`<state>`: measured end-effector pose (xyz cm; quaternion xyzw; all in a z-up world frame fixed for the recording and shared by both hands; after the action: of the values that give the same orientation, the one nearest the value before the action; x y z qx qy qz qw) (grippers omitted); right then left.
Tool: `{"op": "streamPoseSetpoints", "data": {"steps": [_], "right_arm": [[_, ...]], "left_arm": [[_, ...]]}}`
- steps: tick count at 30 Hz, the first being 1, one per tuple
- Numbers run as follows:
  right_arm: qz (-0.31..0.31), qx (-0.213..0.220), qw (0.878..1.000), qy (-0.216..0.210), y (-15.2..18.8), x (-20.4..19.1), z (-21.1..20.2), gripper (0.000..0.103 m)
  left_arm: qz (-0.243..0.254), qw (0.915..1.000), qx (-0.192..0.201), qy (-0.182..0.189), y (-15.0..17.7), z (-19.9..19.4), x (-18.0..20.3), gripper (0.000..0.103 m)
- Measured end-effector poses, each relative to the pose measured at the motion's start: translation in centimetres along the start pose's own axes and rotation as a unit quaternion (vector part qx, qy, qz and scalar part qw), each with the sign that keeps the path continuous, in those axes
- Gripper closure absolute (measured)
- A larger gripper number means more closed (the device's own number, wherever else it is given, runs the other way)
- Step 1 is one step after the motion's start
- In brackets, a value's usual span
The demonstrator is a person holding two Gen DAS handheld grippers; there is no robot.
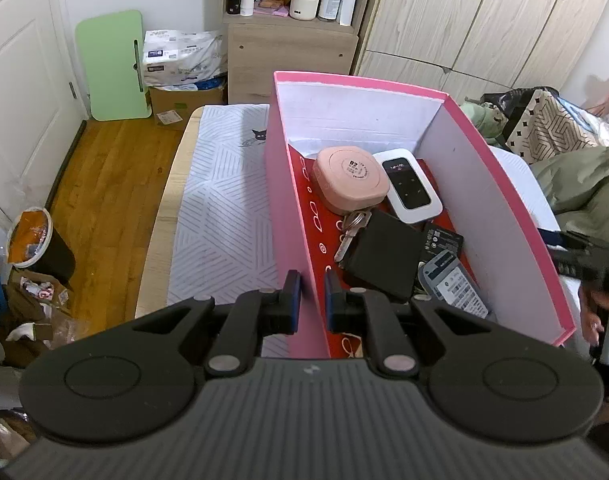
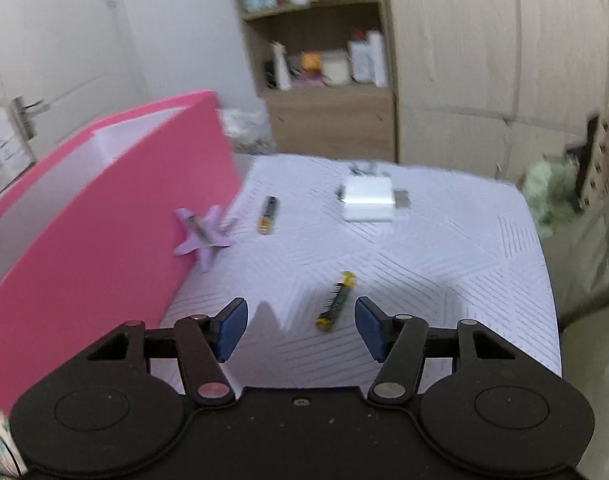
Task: Organize rigid objects
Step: 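Grasp the yellow AA battery on the bed with the right gripper, then carry the AA battery into the box and release it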
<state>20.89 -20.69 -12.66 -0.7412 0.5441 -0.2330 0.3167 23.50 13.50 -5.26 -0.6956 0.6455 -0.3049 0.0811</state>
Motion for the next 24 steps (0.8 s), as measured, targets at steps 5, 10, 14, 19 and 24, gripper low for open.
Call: {"op": "streamPoseSetpoints", "data": {"steps": [5, 10, 14, 19, 24], "right_arm": [[0.013, -0.024, 0.999, 0.031, -0.3, 1.2, 1.3, 0.08], [0.05, -0.014, 0.998, 0.023, 0.4, 1.6, 0.9, 0.091], [0.087, 0.0, 0.996, -0.011, 0.6, 1.7, 0.0, 0.091], [0.078, 0.033, 0.996, -0.028, -1.1, 1.1, -2.0, 0.091], [0.05, 0.087, 0.993, -0.066, -4.5, -0.8, -5.4, 0.091]], "left_arm": [[-0.018, 0.9998, -0.005, 0.005, -0.1, -0.1, -0.3, 0.092], [-0.02, 0.9998, -0.009, -0.002, -0.2, 0.0, -0.2, 0.092], [-0.013, 0.9998, -0.013, -0.011, -0.4, 0.0, 0.2, 0.092], [-0.016, 0.9997, -0.006, -0.016, -0.3, 0.1, 0.4, 0.092], [-0.022, 0.9996, -0.01, -0.015, -0.4, 0.0, 0.2, 0.092]]}}
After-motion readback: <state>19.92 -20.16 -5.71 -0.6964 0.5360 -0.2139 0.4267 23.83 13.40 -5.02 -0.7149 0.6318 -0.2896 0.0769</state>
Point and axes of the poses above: each gripper's, at about its wrist camera, not at the fingertips, and z roughly the way its jaws point, x to its right, y to its underside, the point moved 6 cm from there along z, roughly the way its jaws point, and after that the axes turned 15 degrees about -z, right-handed, at the moved point
